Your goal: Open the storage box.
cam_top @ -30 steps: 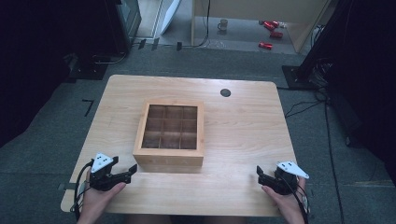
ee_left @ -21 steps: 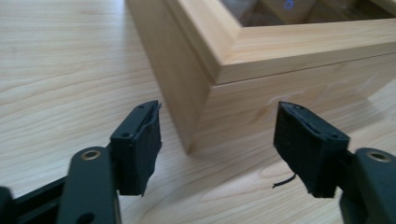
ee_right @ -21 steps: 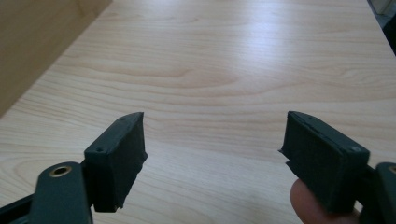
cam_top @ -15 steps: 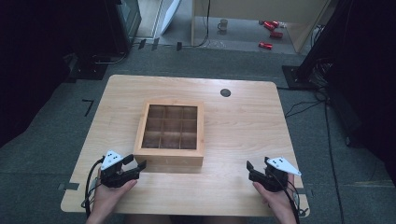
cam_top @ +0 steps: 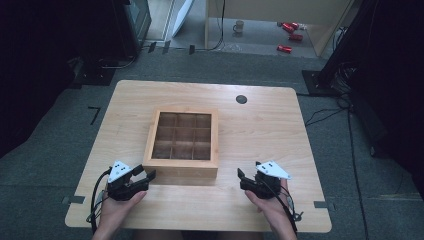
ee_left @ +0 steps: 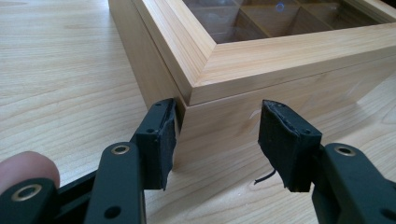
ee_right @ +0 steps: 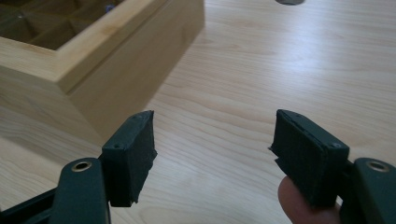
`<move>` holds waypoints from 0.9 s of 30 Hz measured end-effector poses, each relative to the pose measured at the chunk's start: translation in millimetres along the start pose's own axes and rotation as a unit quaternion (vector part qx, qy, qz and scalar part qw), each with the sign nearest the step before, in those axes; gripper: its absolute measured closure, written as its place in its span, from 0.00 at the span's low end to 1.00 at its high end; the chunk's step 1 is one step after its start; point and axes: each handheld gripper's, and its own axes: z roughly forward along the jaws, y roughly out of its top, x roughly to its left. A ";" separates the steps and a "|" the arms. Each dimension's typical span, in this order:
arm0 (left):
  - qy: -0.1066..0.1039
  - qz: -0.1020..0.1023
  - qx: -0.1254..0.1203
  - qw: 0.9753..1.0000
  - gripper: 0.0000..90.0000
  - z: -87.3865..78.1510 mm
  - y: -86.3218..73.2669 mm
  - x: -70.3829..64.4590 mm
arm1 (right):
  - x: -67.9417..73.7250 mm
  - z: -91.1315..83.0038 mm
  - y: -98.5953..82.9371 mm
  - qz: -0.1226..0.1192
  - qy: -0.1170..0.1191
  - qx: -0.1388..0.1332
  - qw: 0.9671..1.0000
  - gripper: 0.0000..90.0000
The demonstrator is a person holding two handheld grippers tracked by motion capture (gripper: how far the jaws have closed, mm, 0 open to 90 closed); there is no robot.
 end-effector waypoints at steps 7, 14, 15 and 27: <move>0.007 -0.001 -0.003 1.000 0.58 -0.8 -0.5 0.4 | 30.3 13.3 14.2 -0.009 0.041 -0.009 0.999 0.34; 0.009 -0.002 -0.005 1.000 0.61 -1.2 -0.9 0.9 | 50.2 25.5 16.0 -0.015 0.076 -0.005 0.997 0.34; 0.011 -0.001 -0.005 1.000 0.62 -1.4 -0.8 0.8 | 52.2 27.1 15.5 -0.017 0.079 -0.004 0.997 0.34; -0.018 0.010 -0.002 1.000 0.68 0.1 -1.2 -5.7 | 69.5 45.4 7.0 -0.032 0.088 0.016 0.995 0.34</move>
